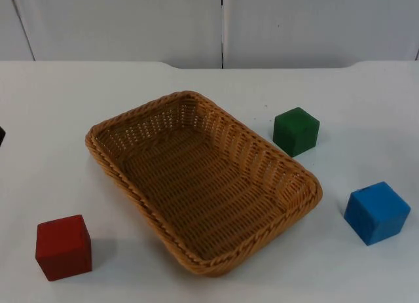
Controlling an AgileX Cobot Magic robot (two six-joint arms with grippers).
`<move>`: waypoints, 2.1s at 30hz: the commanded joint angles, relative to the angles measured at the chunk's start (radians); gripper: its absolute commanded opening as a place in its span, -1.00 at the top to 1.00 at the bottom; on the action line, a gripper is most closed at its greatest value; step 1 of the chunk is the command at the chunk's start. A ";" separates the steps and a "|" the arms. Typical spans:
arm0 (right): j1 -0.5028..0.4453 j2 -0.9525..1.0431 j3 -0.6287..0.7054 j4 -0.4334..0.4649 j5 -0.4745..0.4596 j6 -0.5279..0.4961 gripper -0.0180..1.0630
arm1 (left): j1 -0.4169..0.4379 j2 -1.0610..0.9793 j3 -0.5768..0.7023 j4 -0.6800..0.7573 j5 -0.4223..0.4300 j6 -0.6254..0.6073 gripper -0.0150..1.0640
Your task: Pick up one cube with each hand and place exactly two cubes into the same basket, leaving the remaining cube outside.
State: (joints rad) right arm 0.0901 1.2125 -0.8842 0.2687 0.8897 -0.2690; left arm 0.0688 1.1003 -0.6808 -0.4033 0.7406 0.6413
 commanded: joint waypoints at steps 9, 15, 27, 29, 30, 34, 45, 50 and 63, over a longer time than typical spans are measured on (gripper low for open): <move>0.201 0.087 -0.007 -0.055 -0.033 -0.012 -0.98 | 0.002 0.110 -0.006 -0.103 -0.015 0.188 -0.97; 0.294 0.163 -0.007 -0.083 -0.120 -0.008 -0.98 | -0.015 0.165 -0.006 -0.142 -0.013 0.277 -0.97; 0.304 0.283 -0.007 -0.135 -0.228 -0.001 -0.98 | -0.222 0.235 -0.006 0.107 -0.080 0.209 -0.97; 0.304 0.296 -0.007 -0.135 -0.239 -0.001 -0.98 | -0.234 0.248 -0.006 0.128 -0.091 0.192 -0.97; 0.304 0.306 -0.007 -0.135 -0.248 -0.001 -0.98 | -0.244 0.260 -0.006 0.139 -0.095 0.184 -0.97; 0.304 0.354 -0.007 -0.196 -0.269 -0.001 -0.98 | -0.267 0.313 -0.006 0.164 -0.097 0.182 -0.97; 0.304 0.457 -0.007 -0.200 -0.330 -0.001 -0.98 | -0.267 0.439 -0.006 0.185 -0.175 0.194 -0.97; 0.304 0.497 -0.007 -0.212 -0.360 -0.001 -0.98 | -0.267 0.469 -0.006 0.185 -0.199 0.218 -0.97; 0.304 0.617 -0.007 -0.213 -0.439 -0.001 -0.98 | -0.319 0.591 -0.006 0.237 -0.288 0.297 -0.97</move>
State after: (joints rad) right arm 0.3902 1.8220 -0.8864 0.0581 0.4669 -0.2700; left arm -0.2435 1.6798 -0.6829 -0.1758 0.4676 0.9317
